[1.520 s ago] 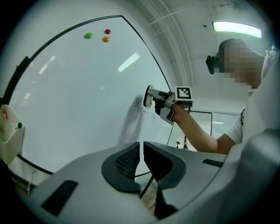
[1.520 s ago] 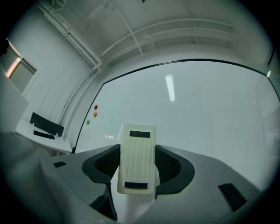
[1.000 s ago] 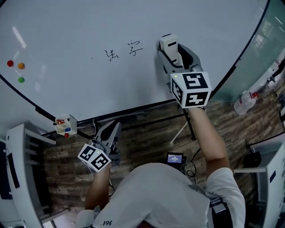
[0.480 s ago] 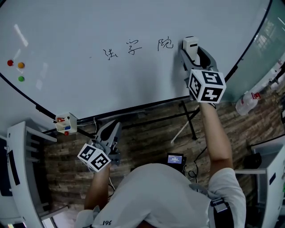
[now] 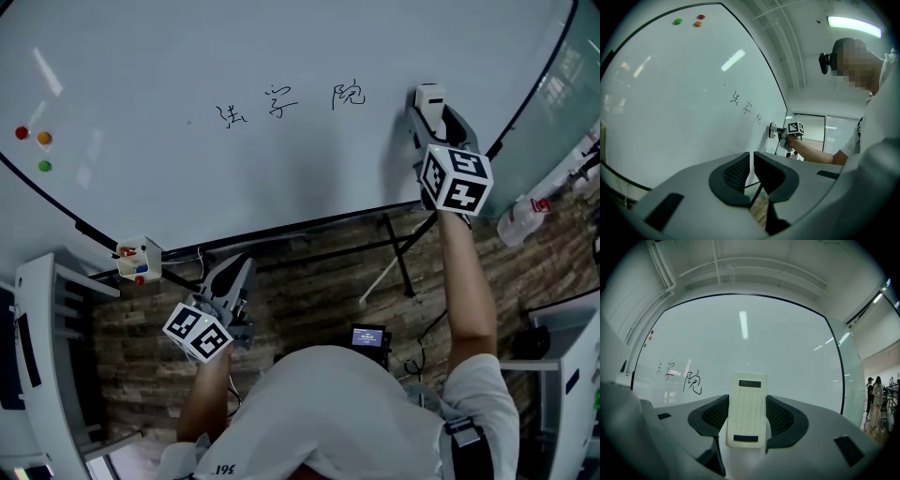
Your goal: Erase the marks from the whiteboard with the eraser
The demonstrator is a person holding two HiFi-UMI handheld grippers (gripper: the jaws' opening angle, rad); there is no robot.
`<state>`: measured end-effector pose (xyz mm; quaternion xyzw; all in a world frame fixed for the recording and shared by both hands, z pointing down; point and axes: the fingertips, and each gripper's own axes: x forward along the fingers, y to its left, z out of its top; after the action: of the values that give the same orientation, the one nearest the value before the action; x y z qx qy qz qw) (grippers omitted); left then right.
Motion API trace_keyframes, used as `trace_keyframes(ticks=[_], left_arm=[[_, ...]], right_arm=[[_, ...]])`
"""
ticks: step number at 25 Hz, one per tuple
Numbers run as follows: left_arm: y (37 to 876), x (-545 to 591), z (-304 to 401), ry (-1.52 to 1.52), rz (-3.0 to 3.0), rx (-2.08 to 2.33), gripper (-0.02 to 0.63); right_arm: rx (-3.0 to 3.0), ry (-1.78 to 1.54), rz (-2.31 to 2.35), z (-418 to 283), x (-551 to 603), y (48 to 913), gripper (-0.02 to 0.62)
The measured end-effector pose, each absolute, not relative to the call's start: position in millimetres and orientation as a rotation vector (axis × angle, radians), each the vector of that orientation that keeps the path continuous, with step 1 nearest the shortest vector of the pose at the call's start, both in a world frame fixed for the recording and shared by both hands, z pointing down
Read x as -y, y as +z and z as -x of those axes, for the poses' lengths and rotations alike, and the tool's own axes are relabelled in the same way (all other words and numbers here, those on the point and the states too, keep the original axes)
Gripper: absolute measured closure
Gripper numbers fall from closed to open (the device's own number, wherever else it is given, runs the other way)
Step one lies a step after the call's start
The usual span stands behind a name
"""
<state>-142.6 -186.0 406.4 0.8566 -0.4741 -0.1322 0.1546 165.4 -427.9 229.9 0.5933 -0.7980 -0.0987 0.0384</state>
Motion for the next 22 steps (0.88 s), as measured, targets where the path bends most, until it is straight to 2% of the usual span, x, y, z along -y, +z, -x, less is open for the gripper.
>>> trace_keyframes(ticks=[13, 22], left_arm=[[409, 193, 143, -0.373, -2.446, 1.367, 0.588], [411, 192, 152, -0.378, -2.427, 1.385, 0.588]], right_arm=[[2.314, -0.264, -1.991, -238, 455, 230, 0.336], [2.293, -0.219, -1.997, -244, 475, 241, 0.336]])
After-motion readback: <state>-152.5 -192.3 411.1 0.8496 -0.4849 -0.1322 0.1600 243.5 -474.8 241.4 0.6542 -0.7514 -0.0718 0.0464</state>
